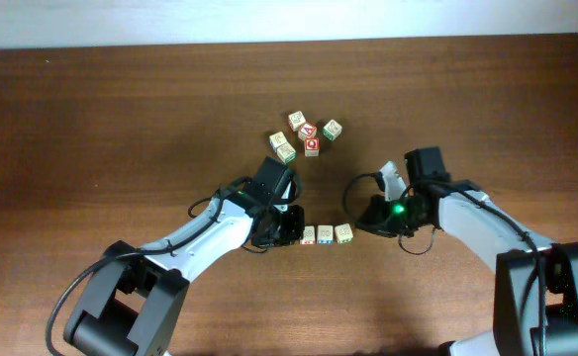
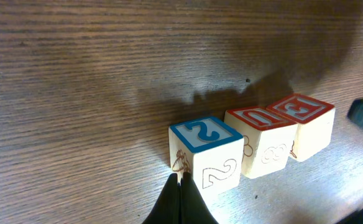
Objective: Rotate 3 blocks
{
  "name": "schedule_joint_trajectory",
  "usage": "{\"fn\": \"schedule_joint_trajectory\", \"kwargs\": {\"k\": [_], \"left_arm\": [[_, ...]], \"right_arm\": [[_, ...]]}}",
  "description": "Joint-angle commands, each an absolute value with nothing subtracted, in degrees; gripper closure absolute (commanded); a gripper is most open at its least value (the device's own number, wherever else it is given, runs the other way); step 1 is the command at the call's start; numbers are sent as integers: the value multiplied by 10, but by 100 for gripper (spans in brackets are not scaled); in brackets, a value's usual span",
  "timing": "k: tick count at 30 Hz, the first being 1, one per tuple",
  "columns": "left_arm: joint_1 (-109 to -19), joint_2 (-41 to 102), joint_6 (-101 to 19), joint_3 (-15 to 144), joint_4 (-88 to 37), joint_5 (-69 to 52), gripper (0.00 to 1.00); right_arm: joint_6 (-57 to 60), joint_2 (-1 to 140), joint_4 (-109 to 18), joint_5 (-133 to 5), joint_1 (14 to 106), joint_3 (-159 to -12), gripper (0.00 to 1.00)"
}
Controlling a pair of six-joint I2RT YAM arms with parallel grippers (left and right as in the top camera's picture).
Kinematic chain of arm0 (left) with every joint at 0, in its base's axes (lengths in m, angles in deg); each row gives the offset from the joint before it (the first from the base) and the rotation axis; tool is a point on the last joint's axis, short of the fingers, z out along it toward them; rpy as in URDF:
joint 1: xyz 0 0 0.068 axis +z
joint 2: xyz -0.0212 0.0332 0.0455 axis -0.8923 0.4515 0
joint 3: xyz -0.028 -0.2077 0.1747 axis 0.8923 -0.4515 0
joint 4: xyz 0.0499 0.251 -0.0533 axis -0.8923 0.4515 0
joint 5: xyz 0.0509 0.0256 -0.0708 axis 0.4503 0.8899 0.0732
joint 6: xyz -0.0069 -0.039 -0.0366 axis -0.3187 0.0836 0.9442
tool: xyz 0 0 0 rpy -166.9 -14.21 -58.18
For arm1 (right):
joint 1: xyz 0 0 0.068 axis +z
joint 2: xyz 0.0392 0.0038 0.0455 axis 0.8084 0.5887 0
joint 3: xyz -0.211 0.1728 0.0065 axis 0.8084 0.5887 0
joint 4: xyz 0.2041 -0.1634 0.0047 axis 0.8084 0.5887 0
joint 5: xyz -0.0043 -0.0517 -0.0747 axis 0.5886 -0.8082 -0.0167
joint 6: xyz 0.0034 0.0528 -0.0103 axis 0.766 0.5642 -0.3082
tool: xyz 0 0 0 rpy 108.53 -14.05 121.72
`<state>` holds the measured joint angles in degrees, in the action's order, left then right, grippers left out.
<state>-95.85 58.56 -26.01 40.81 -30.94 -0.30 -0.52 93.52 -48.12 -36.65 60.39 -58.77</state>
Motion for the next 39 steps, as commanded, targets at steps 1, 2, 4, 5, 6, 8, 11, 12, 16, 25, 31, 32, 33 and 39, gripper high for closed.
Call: {"fn": "schedule_joint_trajectory", "kwargs": {"k": [1,2,4,5,6,8,11,12,16,25,31,32,33,39], "left_arm": [[-961,589,-256,417,-309,-11,100],[-961,589,-256,417,-309,-11,100],[-961,589,-256,417,-311,-11,100],[-961,589,-256,417,-311,-11,100],[-961,589,-256,417,-311,-11,100],[-961,589,-256,417,-313,-11,100],[-961,589,-256,417,-313,-11,100],[-961,589,-256,417,-313,-11,100],[-961,589,-256,417,-314,-11,100],[-964,589,-258,417,-315,-4,100],[-964,589,-245,417,-315,2,100],[-964,589,-245,417,-315,2,100],[-964,589,-245,417,-315,2,100],[-964,589,-245,417,-316,2,100]], "right_arm": [[-31,920,-457,-351,558,-593,96],[-42,921,-453,-353,557,-593,96],[-43,945,-450,-367,576,-592,96],[-43,959,-453,-358,593,-592,96],[-36,969,-465,-352,615,-592,96],[-25,973,-470,-354,622,-592,96],[-25,974,-470,-347,623,-592,96],[-25,974,-473,-346,634,-592,96],[-23,974,-487,-345,652,-592,95],[18,974,-491,-383,666,-592,96],[-46,977,-503,-314,666,-592,96],[-56,977,-512,-289,667,-592,96],[-62,977,-522,-271,667,-592,96],[-59,960,-525,-259,667,-596,96]]}}
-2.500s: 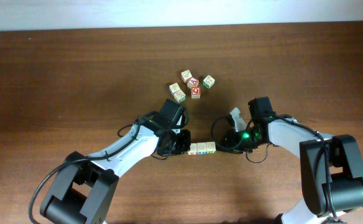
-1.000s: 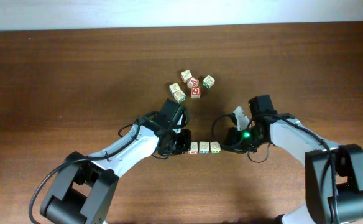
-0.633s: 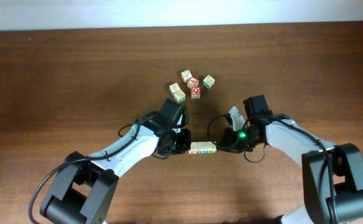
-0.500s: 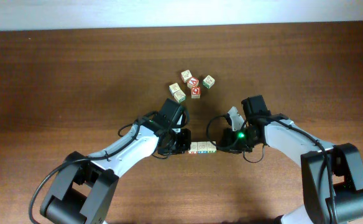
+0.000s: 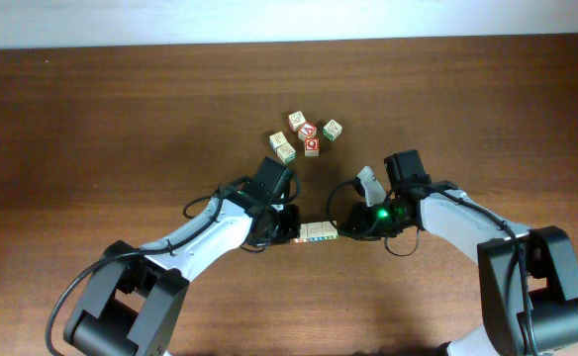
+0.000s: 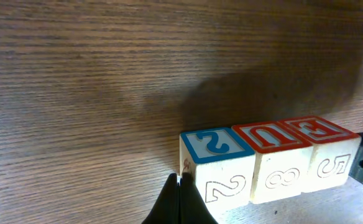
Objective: Rotate 3 blocks
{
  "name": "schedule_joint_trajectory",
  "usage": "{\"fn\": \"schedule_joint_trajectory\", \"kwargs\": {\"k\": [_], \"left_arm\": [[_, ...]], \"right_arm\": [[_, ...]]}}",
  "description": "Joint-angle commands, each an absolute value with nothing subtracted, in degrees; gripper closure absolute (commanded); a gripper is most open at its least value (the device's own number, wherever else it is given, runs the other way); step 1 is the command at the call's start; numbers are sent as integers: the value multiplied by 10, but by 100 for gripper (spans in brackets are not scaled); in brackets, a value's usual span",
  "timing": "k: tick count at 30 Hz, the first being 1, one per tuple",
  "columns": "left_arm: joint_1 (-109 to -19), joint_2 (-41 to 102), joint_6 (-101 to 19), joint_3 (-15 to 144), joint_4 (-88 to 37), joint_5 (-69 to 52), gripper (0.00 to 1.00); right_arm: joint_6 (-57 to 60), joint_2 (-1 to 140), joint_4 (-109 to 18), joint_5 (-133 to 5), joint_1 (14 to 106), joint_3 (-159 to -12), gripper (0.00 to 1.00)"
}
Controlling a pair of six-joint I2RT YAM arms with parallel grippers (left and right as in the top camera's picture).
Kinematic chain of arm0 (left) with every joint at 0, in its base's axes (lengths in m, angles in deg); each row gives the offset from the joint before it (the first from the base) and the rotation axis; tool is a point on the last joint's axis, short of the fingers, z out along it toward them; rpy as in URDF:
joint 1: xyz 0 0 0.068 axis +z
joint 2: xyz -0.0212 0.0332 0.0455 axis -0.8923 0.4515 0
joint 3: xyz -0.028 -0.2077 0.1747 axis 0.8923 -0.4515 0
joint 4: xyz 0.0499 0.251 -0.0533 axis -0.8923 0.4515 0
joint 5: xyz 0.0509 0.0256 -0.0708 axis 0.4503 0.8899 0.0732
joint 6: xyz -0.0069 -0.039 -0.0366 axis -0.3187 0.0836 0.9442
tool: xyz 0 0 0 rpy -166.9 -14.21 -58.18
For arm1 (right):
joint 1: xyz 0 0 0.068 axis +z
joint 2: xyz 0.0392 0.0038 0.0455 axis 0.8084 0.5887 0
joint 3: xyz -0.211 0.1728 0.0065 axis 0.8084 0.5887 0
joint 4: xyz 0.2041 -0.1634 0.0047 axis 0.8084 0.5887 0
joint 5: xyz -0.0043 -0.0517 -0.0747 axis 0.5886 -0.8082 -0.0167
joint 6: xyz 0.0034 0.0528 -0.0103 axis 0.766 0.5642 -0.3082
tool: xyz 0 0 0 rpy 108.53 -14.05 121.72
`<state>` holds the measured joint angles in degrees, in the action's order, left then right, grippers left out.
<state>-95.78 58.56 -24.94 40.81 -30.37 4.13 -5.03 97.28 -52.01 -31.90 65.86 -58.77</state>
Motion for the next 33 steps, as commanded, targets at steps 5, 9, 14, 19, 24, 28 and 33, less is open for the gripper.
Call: {"fn": "schedule_joint_trajectory", "kwargs": {"k": [5,9,14,19,24,28,33], "left_arm": [[-964,589,-245,417,-317,2,100],[-964,589,-246,417,-317,2,100],[-964,589,-246,417,-317,2,100],[-964,589,-246,417,-315,2,100],[-964,589,-246,417,-315,4,100],[-964,589,-246,417,-318,4,100],[-964,589,-246,417,-318,4,100]], "right_arm": [[-58,960,-526,-262,695,-614,96],[-43,960,-519,-276,729,-641,96],[-41,960,-521,-277,739,-648,96],[-28,960,-523,-278,761,-665,96],[-12,960,-521,-292,784,-680,96],[-8,960,-521,-292,784,-680,96],[-2,960,-522,-307,795,-680,96]]}}
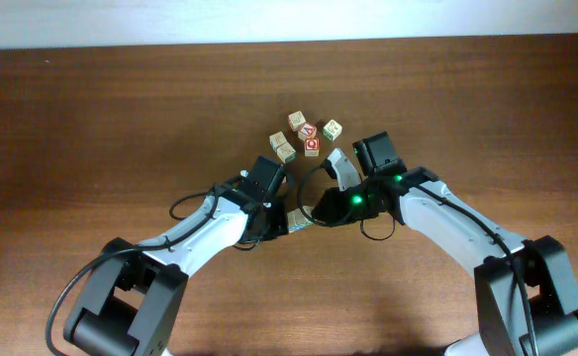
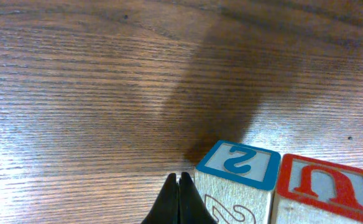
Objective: Rotate 3 blocks
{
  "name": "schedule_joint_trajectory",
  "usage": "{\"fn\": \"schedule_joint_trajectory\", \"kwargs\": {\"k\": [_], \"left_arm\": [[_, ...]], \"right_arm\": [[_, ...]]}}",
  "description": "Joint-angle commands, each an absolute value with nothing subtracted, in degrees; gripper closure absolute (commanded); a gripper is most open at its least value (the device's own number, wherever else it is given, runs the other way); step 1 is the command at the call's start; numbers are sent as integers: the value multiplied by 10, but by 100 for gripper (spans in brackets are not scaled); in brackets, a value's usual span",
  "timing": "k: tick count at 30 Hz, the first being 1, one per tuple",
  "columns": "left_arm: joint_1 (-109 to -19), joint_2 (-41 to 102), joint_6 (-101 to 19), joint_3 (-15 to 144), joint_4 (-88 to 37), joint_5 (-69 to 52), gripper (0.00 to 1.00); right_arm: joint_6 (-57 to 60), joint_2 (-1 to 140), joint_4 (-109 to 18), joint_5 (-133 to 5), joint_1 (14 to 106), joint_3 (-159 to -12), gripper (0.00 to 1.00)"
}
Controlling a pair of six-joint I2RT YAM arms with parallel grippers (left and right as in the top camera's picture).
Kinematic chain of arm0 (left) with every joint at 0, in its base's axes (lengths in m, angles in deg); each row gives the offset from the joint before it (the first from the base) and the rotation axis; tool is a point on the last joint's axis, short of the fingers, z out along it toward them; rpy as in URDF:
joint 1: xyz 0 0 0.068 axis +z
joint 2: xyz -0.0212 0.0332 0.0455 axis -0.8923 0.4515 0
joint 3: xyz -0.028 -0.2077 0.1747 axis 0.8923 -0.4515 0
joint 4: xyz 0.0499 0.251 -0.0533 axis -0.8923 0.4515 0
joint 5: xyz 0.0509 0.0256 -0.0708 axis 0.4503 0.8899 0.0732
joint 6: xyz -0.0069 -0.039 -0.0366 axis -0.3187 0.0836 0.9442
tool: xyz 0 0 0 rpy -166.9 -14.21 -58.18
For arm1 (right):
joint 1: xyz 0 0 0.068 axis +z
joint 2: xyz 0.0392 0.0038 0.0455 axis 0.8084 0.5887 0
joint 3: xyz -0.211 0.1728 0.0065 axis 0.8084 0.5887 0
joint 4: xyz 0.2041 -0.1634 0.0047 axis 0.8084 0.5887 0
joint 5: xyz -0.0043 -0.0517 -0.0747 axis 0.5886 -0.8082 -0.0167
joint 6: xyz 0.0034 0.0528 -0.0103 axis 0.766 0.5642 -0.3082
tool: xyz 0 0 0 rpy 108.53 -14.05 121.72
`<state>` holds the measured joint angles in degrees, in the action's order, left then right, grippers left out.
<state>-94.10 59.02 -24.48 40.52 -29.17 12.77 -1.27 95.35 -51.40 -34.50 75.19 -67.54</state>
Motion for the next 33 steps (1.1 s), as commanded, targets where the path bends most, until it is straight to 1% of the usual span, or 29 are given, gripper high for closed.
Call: {"fn": "schedule_joint_trajectory", "kwargs": {"k": [1,9,13,16,27,30,31,32,33], "left_arm": [[-964,589,-246,417,-317,4,100],[-958,588,-253,418,-315,4,100],[-888,567,-286,418,-293,8,100],[-858,553,-306,419,-293,15,100],[-855,552,-307,419,-295,21,100],[-852,552,-312,421,-296,22,100],[-842,541,-329,431,-286,21,100],[-813,503,-367,466,-246,24,100],[-798,481,-385,484,-225,33,100]], "right_arm": [[-2,960,-522,-308,795,-680,96],[2,960,-522,-322,795,-680,96],[2,960,-521,-322,795,-680,96],[2,960,-521,-322,794,-680,96],[2,957,-480,-316,794,-738,96],[2,926,-469,-316,794,-750,95],[-11,898,-431,-325,785,-781,92],[-29,870,-381,-346,769,-817,89],[-42,850,-344,-363,757,-844,83]]}}
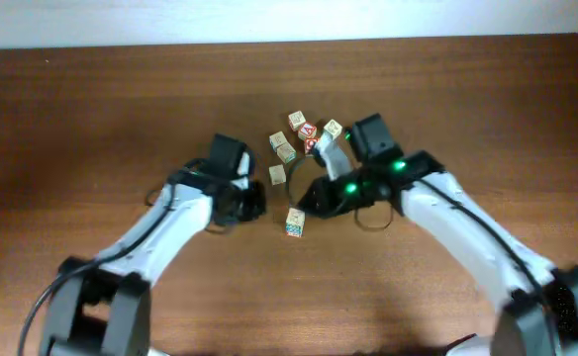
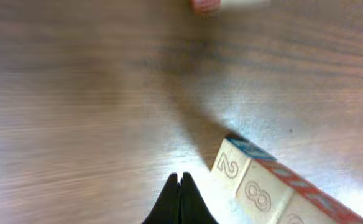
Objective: Rotate 3 blocks
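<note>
A row of number blocks [image 1: 295, 222] lies on the table in the middle, its line running toward the near edge in the overhead view. In the left wrist view the row [image 2: 265, 190] slants down to the right, with the blue-topped "2" block at its near end and a red-topped "8" block beside it. My left gripper [image 2: 180, 182] is shut and empty, a little left of the "2" block and apart from it. My right gripper [image 1: 312, 201] hovers just behind the row; its fingers do not show clearly.
Loose letter blocks [image 1: 307, 131] cluster behind the row, partly under my right arm. A single pale block [image 1: 277, 175] lies apart, between the cluster and the row. The brown table [image 1: 91, 119] stretches wide to the left and right.
My left gripper has drawn back to the left, away from the "2" block. The row now lies turned, running near to far. My right arm has shifted slightly toward the cluster.
The three blocks stood loosely in a left-right line, my shut left gripper at the "2" end and my right gripper off to the right. Then both grippers flanked the tightened row. Then the row sat further left and turning; now it lies rotated, left gripper withdrawn.
</note>
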{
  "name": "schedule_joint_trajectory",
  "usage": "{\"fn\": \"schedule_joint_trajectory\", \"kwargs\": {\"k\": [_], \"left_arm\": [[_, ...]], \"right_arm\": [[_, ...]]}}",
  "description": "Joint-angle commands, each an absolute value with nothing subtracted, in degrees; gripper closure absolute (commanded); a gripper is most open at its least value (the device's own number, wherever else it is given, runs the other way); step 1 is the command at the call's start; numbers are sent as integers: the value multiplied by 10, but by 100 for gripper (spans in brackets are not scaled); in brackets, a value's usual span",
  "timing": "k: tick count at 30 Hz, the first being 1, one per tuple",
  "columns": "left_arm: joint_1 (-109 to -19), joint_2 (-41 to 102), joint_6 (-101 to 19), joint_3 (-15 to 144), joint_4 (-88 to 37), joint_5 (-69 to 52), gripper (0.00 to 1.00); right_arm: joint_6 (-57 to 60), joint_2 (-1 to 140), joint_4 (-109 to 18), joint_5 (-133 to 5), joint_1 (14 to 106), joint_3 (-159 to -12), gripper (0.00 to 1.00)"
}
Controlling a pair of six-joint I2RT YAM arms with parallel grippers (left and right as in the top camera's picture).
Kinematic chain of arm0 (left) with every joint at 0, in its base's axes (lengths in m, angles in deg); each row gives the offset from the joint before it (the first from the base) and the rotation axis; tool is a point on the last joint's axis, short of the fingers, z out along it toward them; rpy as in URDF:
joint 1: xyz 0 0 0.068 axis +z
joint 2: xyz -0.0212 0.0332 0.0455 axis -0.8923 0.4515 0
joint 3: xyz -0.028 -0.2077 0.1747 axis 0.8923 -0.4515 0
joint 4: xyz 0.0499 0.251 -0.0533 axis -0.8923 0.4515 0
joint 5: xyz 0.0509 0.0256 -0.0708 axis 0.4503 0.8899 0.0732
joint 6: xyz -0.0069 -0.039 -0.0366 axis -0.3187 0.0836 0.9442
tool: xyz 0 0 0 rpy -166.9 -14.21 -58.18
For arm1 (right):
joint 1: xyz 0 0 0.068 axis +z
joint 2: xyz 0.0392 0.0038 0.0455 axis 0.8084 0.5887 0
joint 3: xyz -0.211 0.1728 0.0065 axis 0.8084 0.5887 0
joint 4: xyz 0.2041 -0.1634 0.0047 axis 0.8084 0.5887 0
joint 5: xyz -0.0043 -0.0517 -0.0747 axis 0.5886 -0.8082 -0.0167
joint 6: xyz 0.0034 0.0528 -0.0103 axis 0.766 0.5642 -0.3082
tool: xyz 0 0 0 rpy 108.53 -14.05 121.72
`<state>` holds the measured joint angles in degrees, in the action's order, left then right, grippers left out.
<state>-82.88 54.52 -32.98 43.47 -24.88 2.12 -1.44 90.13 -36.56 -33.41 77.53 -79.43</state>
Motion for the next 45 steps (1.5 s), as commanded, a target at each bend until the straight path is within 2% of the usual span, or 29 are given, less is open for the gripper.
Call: {"fn": "schedule_joint_trajectory", "kwargs": {"k": [1,2,3,4,5,6,9,12,16,19,21,23,24,29,31,34,45], "left_arm": [[-774,433,-415,518,-183,58,94],[-762,393,-438,537,-166,69,77],[-752,345,-455,544,-167,79,46],[-746,296,-455,544,-167,113,18],[-746,250,-455,544,-159,148,1],[-746,216,-455,544,-142,158,1],[-746,189,-455,544,-102,158,1],[-746,191,-455,544,-102,158,1],[-746,191,-455,544,-100,158,1],[-746,191,-455,544,-100,158,1],[-746,191,-455,544,-100,158,1],[-746,191,-455,544,-100,158,1],[-746,191,-455,544,-100,158,1],[-746,191,-455,544,-100,158,1],[-746,191,-455,544,-100,158,1],[-746,191,-455,544,-100,158,1],[-746,191,-455,544,-98,158,1]], "right_arm": [[-61,811,-277,-401,736,-894,73],[-64,780,-234,-439,725,-925,61],[-71,745,-187,-484,714,-956,48],[-74,699,-130,-540,702,-991,28],[-73,669,-99,-573,695,-1007,10],[-73,626,-62,-606,687,-1024,2],[-74,513,-8,-655,684,-1028,1],[-74,456,44,-678,684,-1028,1],[-74,456,48,-678,684,-1028,1],[-91,456,32,-740,685,-1008,1],[-105,414,-79,-772,655,-927,1],[-266,313,-243,-669,593,-759,1],[-285,270,-290,-639,574,-693,1],[-285,30,-657,-604,543,-266,1],[-285,-12,-728,-604,543,-176,1],[-285,-12,-747,-612,543,-116,1],[-283,-12,-747,-615,543,-116,1]]}}
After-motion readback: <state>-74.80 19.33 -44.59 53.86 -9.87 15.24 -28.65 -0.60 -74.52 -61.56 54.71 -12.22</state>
